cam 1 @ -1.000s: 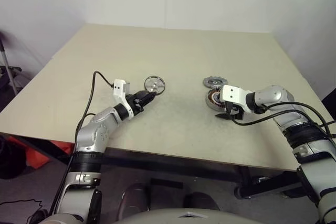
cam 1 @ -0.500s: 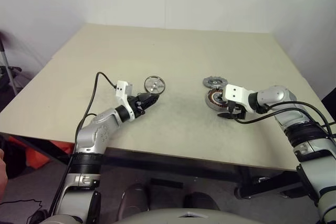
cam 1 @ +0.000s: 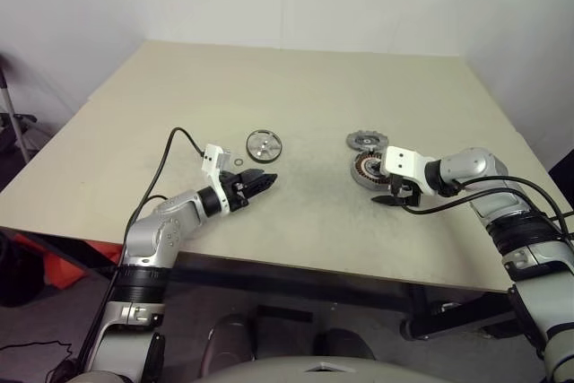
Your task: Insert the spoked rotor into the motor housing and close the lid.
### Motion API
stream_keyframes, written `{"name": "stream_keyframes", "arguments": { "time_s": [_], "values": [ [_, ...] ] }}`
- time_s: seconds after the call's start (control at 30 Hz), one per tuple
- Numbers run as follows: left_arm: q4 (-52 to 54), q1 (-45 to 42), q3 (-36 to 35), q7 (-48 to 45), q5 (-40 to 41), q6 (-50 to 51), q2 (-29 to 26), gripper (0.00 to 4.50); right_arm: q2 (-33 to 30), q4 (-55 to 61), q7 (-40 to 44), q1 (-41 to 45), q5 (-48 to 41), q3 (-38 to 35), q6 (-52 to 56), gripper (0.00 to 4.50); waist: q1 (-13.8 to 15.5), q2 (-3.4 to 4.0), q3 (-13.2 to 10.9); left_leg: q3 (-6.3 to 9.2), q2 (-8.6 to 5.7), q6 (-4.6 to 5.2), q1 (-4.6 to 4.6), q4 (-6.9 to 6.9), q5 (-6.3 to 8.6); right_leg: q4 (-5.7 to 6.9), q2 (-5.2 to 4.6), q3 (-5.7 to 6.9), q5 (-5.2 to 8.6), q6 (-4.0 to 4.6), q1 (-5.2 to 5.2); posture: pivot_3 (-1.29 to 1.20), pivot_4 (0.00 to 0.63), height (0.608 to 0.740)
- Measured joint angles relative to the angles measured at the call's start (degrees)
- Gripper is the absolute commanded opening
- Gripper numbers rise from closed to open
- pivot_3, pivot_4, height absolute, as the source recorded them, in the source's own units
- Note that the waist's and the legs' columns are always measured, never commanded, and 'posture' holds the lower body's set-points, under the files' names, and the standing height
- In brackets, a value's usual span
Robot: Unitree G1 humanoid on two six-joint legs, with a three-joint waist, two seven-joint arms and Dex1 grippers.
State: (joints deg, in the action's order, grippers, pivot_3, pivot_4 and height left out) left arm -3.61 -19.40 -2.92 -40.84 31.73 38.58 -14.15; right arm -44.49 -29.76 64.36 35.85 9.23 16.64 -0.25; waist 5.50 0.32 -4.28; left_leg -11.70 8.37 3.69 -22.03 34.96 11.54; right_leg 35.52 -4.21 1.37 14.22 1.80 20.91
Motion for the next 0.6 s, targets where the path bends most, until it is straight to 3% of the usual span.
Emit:
{"name": "stream_keyframes", "arguments": {
  "time_s": [0.1, 0.2, 0.47, 0.53, 0.6],
  "values": [
    [0.0, 0.0, 0.0, 0.0, 0.0, 0.0, 0.0, 2.76, 0.4, -0.7, 0.7, 0.8, 0.3, 0.1, 0.7, 3.74, 0.0, 0.00, 0.0, 0.00, 0.00, 0.00, 0.02, 0.00, 0.00, 0.00, 0.00, 0.00, 0.00, 0.00, -0.01, 0.00, 0.000, 0.740],
    [0.0, 0.0, 0.3, 0.0, -0.1, 0.0, 0.0, 2.76, 1.2, -2.6, 1.2, 2.5, 0.7, 0.5, 1.0, 2.76, -0.1, 0.00, 0.0, 0.00, 0.00, 0.00, 0.07, 0.01, 0.00, 0.01, 0.00, 0.00, 0.00, 0.00, -0.05, 0.00, 0.000, 0.740],
    [0.0, 0.0, 0.3, 0.3, -0.2, -0.4, 0.1, 2.76, 3.6, -8.6, 2.0, 6.9, 1.9, 1.1, 2.3, 2.76, -0.1, -0.01, 0.0, 0.00, 0.01, -0.01, 0.13, 0.04, 0.00, 0.02, 0.00, 0.01, 0.00, 0.00, -0.12, 0.00, 0.000, 0.740],
    [0.0, 0.0, 0.3, 0.5, -0.3, -0.6, 0.2, 2.76, 3.8, -9.7, 2.4, 7.5, 1.9, 1.1, 2.3, 2.30, -0.1, -0.02, 0.0, 0.00, 0.02, -0.01, 0.23, 0.06, 0.00, 0.02, 0.00, 0.01, 0.00, 0.00, -0.21, 0.00, 0.000, 0.740],
    [0.0, 0.0, 0.3, 0.5, -0.3, -0.8, 0.2, 2.76, 4.2, -10.2, 2.8, 8.0, 1.9, 0.9, 3.5, 2.17, -0.2, -0.04, 0.0, -0.01, 0.04, -0.03, 0.39, 0.07, -0.01, 0.02, -0.01, 0.02, -0.01, 0.01, -0.33, 0.00, 0.000, 0.740]
  ]
}}
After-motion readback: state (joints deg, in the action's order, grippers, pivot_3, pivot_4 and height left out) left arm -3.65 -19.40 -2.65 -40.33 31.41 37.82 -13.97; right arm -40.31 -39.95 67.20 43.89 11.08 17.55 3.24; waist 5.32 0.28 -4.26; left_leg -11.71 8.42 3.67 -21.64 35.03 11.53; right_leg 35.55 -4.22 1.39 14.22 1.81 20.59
